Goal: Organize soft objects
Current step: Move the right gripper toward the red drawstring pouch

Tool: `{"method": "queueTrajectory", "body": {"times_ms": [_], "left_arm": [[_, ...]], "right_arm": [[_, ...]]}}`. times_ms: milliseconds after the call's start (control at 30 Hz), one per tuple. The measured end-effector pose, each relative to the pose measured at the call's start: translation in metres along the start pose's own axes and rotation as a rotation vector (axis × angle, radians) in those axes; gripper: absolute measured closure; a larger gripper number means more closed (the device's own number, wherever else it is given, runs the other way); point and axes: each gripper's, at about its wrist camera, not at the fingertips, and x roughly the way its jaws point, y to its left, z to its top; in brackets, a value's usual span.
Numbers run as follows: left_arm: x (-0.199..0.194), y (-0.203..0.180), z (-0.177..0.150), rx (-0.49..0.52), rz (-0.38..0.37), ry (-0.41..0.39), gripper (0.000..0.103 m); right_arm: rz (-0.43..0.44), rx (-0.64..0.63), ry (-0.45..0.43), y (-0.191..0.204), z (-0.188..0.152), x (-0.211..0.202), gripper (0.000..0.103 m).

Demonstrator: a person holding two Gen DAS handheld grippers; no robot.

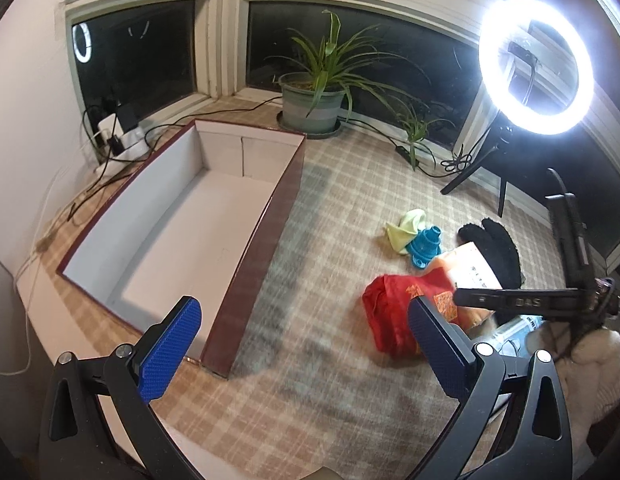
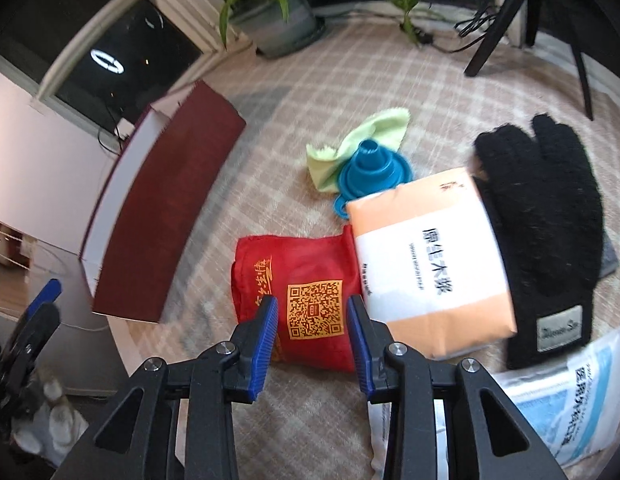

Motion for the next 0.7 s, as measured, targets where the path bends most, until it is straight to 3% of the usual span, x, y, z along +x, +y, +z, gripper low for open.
{"method": "queueTrajectory", "body": {"times_ms": [300, 467, 700], "left_arm": [[0.007, 0.007, -0.015, -0.025, 0.005, 0.036, 0.001], [0.009, 0.012, -0.017, -0.037, 0.009, 0.039, 0.001], [0.013, 0.019, -0.022, -0.052, 0.022, 0.057, 0.001]], "right_arm": [[-0.060, 0.078, 0.027, -0.008, -0.003, 0.020, 0.071], [0.026, 0.112, 0.072, 0.000, -0.005, 0.034, 0.071], [0.122, 0.068, 0.125, 0.033, -0.006, 0.051, 0.071]]}}
